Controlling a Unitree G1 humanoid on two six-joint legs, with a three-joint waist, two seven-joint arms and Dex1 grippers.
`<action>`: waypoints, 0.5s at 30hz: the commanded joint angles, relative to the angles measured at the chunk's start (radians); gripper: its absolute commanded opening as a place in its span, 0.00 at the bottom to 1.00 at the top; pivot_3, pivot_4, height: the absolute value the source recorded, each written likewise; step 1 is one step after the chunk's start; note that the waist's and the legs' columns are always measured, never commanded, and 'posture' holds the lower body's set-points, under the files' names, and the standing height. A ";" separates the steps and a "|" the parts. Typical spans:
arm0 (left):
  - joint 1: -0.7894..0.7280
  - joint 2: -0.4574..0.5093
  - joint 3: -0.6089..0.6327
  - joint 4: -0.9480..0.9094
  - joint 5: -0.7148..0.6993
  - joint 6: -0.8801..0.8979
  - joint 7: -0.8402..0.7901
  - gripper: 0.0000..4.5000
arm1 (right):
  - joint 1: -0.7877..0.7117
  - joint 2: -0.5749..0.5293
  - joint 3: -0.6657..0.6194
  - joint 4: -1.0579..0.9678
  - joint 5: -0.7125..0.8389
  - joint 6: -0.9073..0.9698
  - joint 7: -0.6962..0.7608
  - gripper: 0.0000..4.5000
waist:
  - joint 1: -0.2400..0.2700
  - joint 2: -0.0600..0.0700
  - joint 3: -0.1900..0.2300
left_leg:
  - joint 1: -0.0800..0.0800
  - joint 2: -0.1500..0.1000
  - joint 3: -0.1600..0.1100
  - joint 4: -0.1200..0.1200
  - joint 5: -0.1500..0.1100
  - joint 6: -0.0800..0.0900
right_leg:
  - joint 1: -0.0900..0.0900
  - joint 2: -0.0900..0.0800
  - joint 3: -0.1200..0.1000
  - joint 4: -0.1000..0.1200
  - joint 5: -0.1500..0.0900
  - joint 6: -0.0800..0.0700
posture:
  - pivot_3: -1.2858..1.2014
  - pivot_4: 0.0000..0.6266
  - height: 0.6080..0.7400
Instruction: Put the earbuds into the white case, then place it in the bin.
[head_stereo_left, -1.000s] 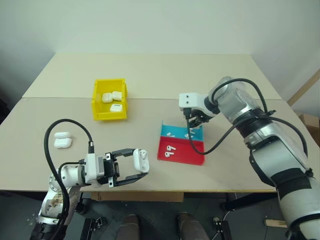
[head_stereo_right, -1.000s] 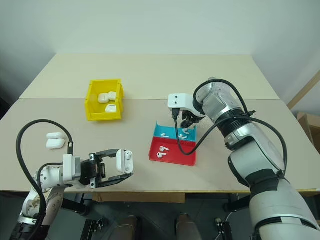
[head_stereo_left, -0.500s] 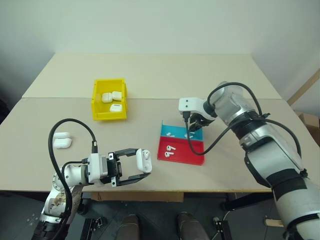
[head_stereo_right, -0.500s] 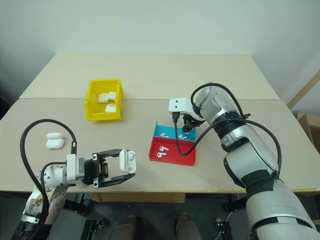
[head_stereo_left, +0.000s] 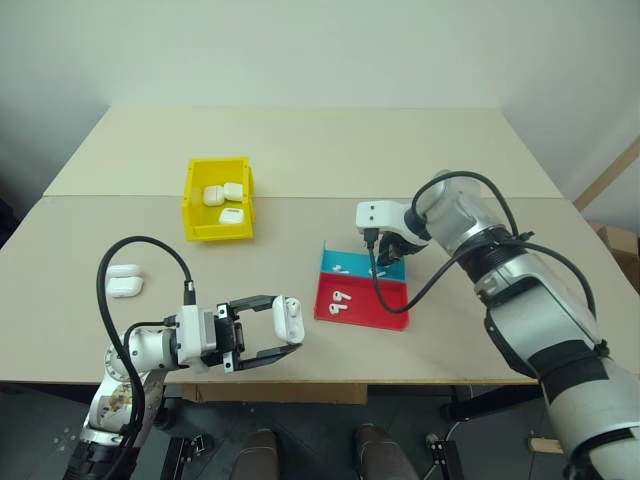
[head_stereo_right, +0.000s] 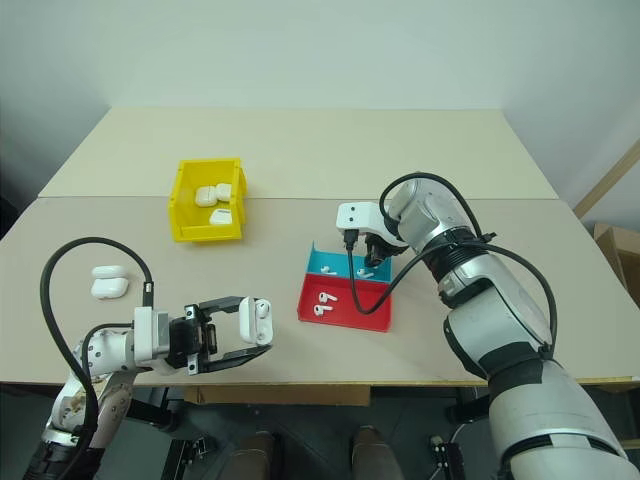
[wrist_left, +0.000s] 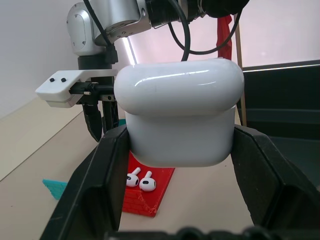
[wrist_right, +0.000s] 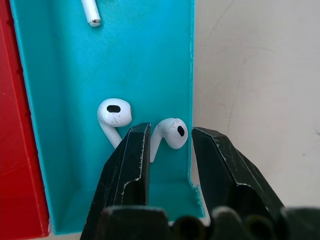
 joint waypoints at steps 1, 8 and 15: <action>-0.011 0.002 -0.001 -0.026 0.004 -0.017 0.009 0.62 | -0.007 0.001 -0.023 0.002 -0.012 -0.014 -0.007 0.37 | 0.000 0.000 0.000 | 0.000 0.000 0.000 0.000 0.000 0.000 | 0.000 0.000 0.000 0.000 0.000 0.000 | 0.52 0.24 1.00; -0.011 0.001 -0.002 -0.027 0.008 -0.020 0.014 0.62 | -0.002 0.008 -0.027 0.011 -0.022 -0.016 -0.012 0.37 | 0.000 0.000 0.000 | 0.000 0.000 0.000 0.000 0.000 0.000 | 0.000 0.000 0.000 0.000 0.000 0.000 | 0.52 0.24 1.00; -0.014 0.000 -0.003 -0.027 0.015 -0.020 0.017 0.62 | 0.003 0.009 -0.025 0.009 -0.026 -0.017 -0.016 0.37 | 0.000 0.000 0.000 | 0.000 0.000 0.000 0.000 0.000 0.000 | 0.000 0.000 0.000 0.000 0.000 0.000 | 0.52 0.24 1.00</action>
